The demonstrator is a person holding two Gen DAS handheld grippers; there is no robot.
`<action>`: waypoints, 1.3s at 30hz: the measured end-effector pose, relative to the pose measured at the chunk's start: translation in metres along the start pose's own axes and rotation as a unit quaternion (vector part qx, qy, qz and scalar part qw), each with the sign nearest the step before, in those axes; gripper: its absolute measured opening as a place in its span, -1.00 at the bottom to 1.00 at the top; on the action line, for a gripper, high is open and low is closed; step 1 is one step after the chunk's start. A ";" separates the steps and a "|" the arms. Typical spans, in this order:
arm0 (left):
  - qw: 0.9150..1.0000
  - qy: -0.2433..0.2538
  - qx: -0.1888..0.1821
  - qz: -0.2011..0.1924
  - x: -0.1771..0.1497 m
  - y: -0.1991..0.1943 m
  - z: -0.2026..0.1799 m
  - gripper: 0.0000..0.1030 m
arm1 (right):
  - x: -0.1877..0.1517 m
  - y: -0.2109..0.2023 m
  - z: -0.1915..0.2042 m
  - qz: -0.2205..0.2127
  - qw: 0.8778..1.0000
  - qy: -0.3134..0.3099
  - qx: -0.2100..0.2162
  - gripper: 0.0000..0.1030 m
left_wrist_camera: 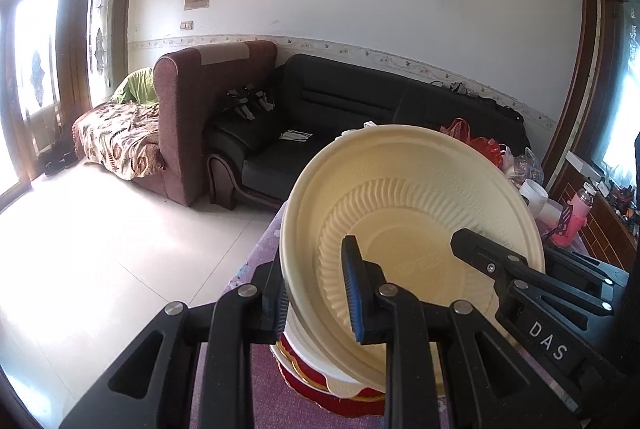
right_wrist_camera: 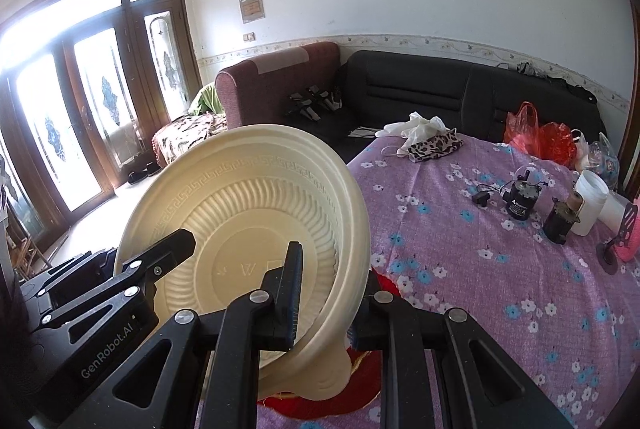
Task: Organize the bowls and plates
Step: 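Lower the cream bowl onto the stack top and open both grippers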
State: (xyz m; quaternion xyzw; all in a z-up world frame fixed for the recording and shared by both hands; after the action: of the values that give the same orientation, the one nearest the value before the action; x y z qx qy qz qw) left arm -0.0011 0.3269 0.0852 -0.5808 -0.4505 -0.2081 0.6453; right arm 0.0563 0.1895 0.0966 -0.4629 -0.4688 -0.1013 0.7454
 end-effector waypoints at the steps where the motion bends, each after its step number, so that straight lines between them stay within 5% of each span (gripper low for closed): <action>1: 1.000 0.002 0.000 0.003 0.003 0.005 -0.001 -0.58 | 0.002 0.003 -0.002 0.002 1.000 0.001 -0.002 -0.61; 9: 0.999 0.005 0.008 0.039 0.010 0.041 0.001 -0.58 | 0.014 0.037 -0.015 0.028 0.999 0.014 -0.008 -0.61; 28: 0.997 -0.005 0.016 0.070 -0.012 0.059 0.014 -0.57 | -0.015 0.069 -0.014 0.070 0.997 0.015 -0.004 -0.58; 32: 0.998 -0.012 0.009 0.068 -0.011 0.054 0.014 -0.46 | -0.016 0.067 -0.014 0.066 0.998 0.020 0.004 -0.58; 36: 0.998 -0.008 0.007 0.056 -0.011 0.045 0.011 -0.01 | -0.016 0.064 -0.011 0.055 0.998 0.011 0.000 -0.57; 39: 0.999 -0.007 0.019 0.038 -0.008 0.035 0.011 0.08 | -0.014 0.057 -0.008 0.041 0.999 0.006 -0.006 -0.40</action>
State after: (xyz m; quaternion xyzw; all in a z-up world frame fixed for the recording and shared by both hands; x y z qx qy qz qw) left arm 0.0187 0.3435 0.0582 -0.5866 -0.4367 -0.1705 0.6604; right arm 0.0872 0.2108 0.0505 -0.4855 -0.4443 -0.0765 0.7490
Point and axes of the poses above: each gripper's, at about its wrist camera, not at the fingertips, and y roughly the way its jaws point, z to its left, x to its top, the point moved 1 cm from there along y, roughly the way its jaws point, and after that the axes turned 4 degrees about x, right-handed, at the moved point
